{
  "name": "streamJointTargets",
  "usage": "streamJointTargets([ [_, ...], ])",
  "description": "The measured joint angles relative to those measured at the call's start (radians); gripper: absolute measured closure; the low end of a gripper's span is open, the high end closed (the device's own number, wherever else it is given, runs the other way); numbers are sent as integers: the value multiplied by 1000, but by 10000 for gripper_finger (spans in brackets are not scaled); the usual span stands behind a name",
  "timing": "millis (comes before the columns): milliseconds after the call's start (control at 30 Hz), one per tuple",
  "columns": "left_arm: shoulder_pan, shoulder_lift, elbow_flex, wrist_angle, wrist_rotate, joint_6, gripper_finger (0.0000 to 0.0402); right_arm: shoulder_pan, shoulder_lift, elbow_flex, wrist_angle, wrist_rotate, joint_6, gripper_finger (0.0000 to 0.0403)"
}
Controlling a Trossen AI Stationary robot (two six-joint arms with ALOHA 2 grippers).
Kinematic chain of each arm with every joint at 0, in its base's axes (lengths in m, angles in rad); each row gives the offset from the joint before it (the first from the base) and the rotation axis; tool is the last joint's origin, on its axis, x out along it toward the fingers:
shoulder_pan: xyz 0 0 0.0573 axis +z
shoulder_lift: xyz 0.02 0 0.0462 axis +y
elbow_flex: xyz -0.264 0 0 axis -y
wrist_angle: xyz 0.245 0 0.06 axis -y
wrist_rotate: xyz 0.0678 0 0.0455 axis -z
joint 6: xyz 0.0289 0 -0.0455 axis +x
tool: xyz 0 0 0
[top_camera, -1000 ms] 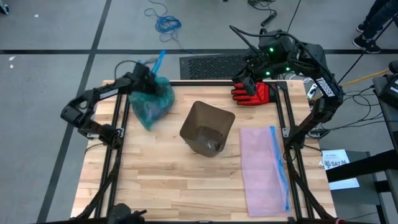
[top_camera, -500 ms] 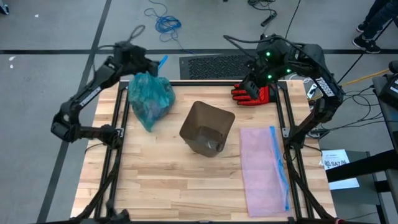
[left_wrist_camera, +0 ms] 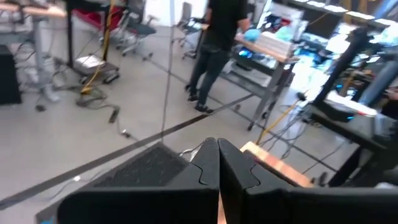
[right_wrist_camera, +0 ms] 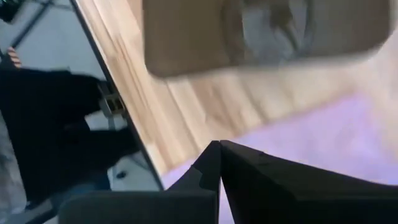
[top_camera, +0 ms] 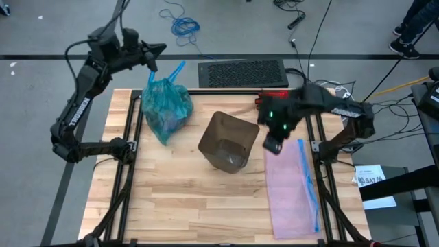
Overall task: Place trash/remove bag and relplace
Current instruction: Insert the new pink trash bag into the trash bin
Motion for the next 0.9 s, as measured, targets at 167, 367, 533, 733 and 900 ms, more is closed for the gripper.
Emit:
streamJointTargets([
  [167, 0, 0, 53, -10, 43, -2, 402, 193, -54, -146, 17, 28, 268, 403],
  [367, 0, 0, 84, -30, 74, 0, 402, 447, -89, -313, 184, 30, 665, 403],
  [533, 0, 1, 84, -38, 113, 6, 402, 598, -85, -417, 304, 33, 1009, 402],
  [733, 0, 20, 83, -38, 148, 5, 402, 716, -83, -545, 297, 33, 1330, 356],
  [900, 0, 29, 83, -38, 154, -2, 402, 769, -83, -655, 295, 28, 1441, 270],
])
